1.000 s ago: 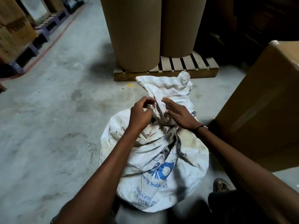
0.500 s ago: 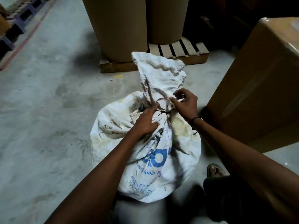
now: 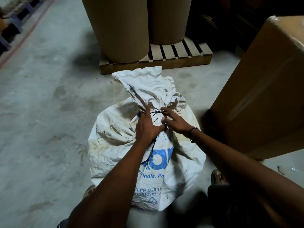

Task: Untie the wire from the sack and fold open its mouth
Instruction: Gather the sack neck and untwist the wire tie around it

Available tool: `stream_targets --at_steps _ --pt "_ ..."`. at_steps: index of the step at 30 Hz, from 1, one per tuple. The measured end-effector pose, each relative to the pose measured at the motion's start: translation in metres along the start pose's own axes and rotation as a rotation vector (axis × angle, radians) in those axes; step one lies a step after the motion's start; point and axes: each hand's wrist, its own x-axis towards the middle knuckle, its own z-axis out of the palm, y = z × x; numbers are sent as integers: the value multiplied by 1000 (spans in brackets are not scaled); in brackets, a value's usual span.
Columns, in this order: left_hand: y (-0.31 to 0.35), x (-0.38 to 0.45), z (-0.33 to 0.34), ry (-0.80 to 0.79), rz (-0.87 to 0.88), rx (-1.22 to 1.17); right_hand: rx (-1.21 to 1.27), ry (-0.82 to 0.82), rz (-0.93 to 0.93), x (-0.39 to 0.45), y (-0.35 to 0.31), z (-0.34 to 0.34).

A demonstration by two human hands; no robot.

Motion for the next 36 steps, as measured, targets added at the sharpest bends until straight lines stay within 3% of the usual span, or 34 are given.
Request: stream_targets --at_steps 14,21,26,31,36 --pt "-2 -41 -73 -72 45 -179 75 140 -142 -45 -60 25" --pt "4 -79 -119 -67 163 -196 67 220 -239 -95 -102 30" --pt "15 -97 -133 -80 100 -241 -29 230 -291 -105 -108 33" --pt "15 -94 -137 13 69 -107 -16 211 -303 -98 -116 29" --pt "15 -68 -144 -6 9 -65 -43 193 -317 -78 -118 18"
